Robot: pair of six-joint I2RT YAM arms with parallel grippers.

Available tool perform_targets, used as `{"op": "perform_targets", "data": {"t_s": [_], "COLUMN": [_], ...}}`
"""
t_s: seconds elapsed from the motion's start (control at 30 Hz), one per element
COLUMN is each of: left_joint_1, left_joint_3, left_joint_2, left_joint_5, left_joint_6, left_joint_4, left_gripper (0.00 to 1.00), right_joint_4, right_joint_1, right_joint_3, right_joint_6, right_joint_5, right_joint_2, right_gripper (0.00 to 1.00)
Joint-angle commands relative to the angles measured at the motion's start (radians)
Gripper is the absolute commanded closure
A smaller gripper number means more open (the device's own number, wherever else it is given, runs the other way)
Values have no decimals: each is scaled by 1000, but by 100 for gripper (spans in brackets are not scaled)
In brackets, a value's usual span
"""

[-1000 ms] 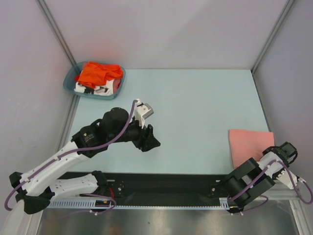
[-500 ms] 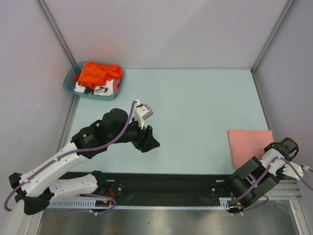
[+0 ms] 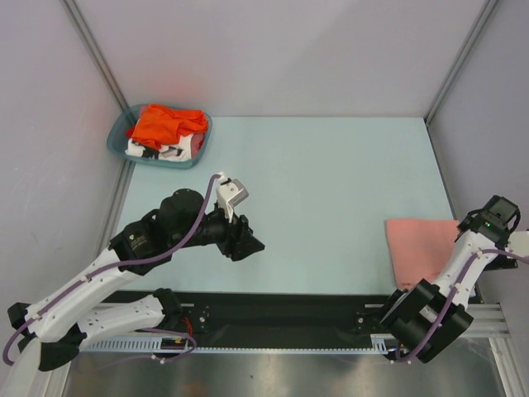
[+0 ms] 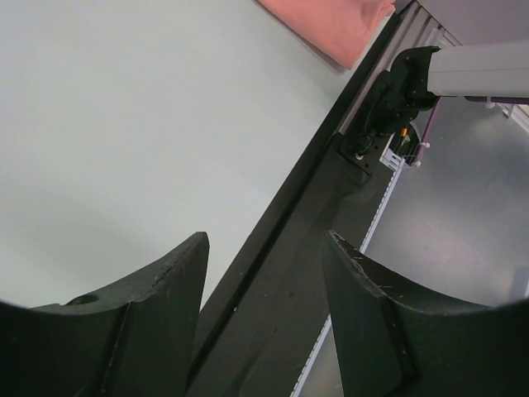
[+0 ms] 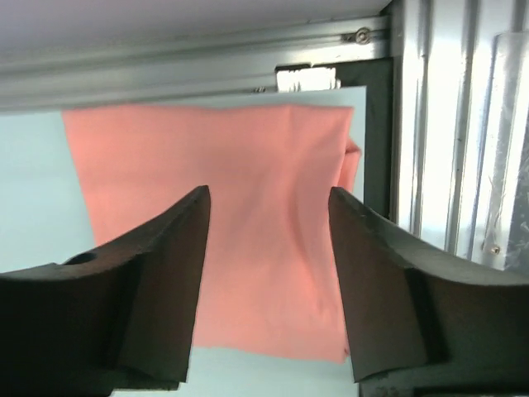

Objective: Fold and stack the t-shirts
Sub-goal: Neatly place the folded tshirt to the corner, then flatten the tshirt out

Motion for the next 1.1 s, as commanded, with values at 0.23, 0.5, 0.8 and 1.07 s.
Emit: {"op": "perform_targets", "data": {"t_s": [0.23,0.5,0.8,1.07], "left_joint_1": [15,15,15,15], "left_joint_3": [23,18,9,6], "left_joint_2": [-15,-21,-35,-29], "left_joint_5": [-2,-10,-31,-30], "left_joint_6": [14,-20,-31,-31], "left_joint_4": [-7,-22,-44,-39], "left_gripper": [37,37,37,37], "right_joint_4": [27,-31,14,-57], "right_joint_1": [142,160,143,135], "right_joint_3": [-112,-155,-205,-134], "right_joint_6": [67,184,254,288], "right_joint_5": [-21,109,137,163], "right_joint_2": [80,147,242,368], "right_gripper": [100,100,100,100]}}
